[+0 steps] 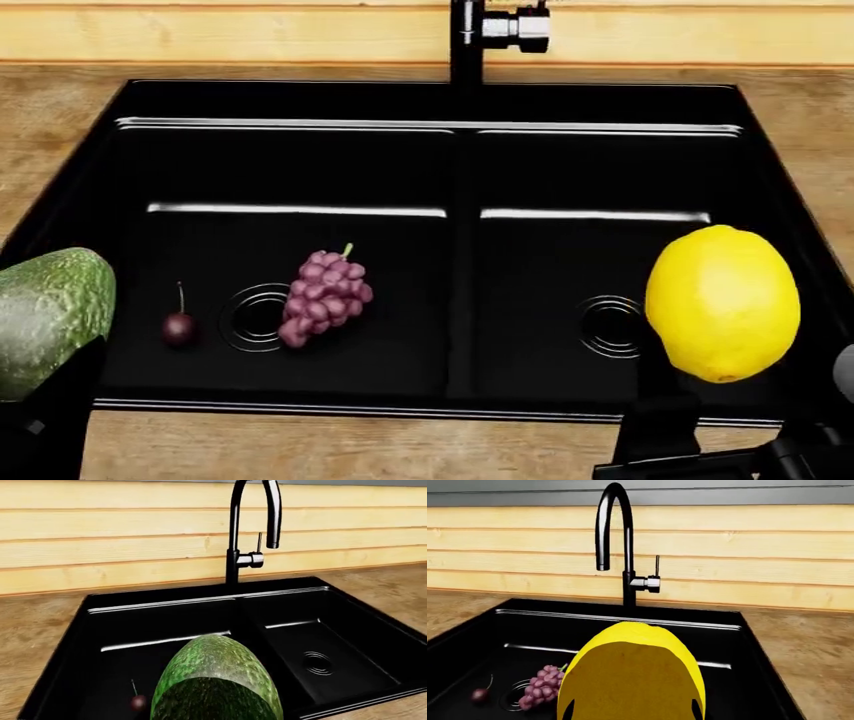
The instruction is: There is a mixed pile of frozen fruits and vegetables on the counter. Locate all the frozen vegetables and place the items in a bowl on the counter. Take all the frozen fruits and defrost them in a running sink.
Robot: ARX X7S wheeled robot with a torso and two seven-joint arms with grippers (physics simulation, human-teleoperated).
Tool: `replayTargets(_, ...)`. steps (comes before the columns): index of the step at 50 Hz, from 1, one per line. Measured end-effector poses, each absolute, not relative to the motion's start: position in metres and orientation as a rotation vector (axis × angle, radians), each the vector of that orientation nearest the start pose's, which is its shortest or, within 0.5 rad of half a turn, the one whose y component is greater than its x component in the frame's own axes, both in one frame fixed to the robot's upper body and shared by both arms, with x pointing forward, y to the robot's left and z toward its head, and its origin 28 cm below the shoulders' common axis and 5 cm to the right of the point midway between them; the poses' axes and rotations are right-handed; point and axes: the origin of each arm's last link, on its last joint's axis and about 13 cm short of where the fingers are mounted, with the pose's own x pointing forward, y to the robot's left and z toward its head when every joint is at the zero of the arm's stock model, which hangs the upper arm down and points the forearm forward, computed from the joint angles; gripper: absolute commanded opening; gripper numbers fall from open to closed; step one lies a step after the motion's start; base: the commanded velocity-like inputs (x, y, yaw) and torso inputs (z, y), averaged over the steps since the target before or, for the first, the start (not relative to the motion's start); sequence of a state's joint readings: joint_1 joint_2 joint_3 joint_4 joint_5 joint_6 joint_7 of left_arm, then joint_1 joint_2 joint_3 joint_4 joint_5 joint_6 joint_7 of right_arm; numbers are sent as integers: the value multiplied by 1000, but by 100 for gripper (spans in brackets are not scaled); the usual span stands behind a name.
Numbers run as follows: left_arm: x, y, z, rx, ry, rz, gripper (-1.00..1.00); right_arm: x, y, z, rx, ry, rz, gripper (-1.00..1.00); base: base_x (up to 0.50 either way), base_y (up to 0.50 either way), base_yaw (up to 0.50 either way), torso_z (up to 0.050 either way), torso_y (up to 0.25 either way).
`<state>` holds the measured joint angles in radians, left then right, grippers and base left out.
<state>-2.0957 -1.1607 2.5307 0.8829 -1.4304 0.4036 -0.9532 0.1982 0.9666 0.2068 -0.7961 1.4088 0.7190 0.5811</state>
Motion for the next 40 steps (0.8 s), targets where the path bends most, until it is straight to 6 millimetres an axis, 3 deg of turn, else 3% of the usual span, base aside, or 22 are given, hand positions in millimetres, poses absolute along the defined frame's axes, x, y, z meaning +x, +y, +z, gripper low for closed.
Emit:
replayTargets(14, 155, 237, 233, -5, 105, -257, -100, 166, -178, 223, -10, 10, 153, -100, -32, -410, 0, 0, 0)
replayTargets(27, 157, 237, 233, -4, 111, -258, -100, 167, -181, 222, -4, 20, 119, -100, -500, -35, 0, 0, 0)
replayTargets(40, 157, 237, 232, -4, 115, -256, -100, 169, -185, 220, 4, 27, 90, -100, -294, -460, 0, 1, 0)
